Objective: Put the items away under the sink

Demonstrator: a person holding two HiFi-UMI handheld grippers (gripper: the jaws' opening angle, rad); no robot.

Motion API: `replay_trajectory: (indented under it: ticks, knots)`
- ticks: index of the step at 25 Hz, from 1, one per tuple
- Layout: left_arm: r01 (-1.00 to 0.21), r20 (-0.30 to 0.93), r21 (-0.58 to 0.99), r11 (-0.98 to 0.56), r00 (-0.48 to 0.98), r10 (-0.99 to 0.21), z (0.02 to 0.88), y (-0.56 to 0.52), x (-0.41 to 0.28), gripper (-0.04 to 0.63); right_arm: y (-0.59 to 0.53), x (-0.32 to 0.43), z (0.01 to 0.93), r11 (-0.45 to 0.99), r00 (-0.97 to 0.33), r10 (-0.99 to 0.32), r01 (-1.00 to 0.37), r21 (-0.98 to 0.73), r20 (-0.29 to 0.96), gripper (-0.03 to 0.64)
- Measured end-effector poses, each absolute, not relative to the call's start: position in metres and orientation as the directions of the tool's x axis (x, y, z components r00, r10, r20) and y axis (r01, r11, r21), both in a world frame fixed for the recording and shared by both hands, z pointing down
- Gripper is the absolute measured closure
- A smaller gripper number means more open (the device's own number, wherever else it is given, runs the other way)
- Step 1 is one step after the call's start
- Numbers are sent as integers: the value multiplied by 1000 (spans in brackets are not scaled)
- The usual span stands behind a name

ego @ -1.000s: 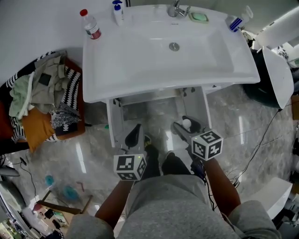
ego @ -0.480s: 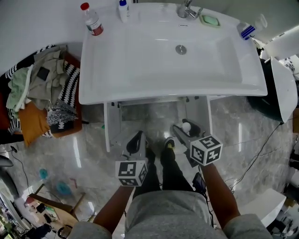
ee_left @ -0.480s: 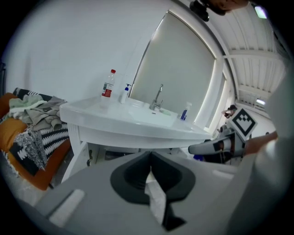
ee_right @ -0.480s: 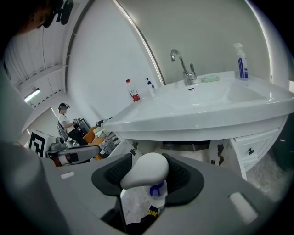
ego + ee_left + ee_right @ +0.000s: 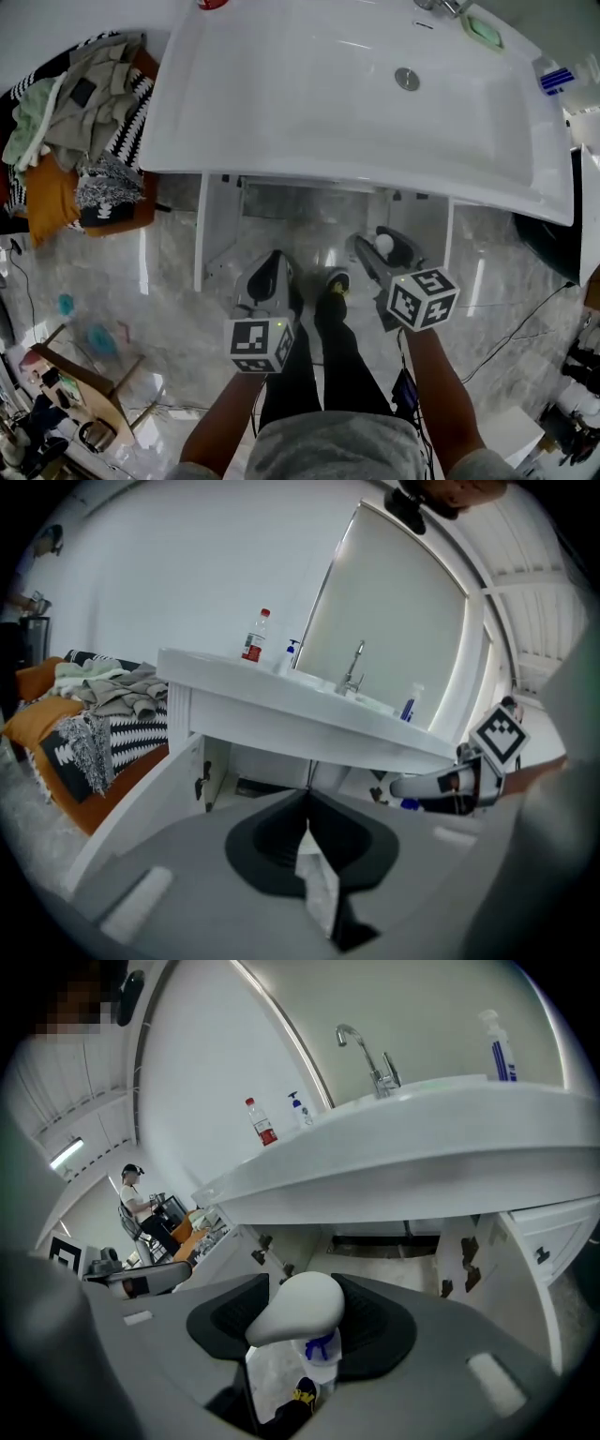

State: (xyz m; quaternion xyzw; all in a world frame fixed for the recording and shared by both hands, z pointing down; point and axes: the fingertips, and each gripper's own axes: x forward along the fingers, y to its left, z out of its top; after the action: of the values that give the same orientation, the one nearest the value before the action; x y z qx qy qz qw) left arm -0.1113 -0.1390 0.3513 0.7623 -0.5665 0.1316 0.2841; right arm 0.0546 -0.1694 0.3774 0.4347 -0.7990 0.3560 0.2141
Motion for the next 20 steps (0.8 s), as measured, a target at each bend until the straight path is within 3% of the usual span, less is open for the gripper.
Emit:
replay_trajectory:
  ticks: [20]
  knots:
    - [-980, 430, 151, -132, 186, -884, 504, -201, -120, 583, -219, 46, 554, 380, -498, -580, -865, -328, 645, 405]
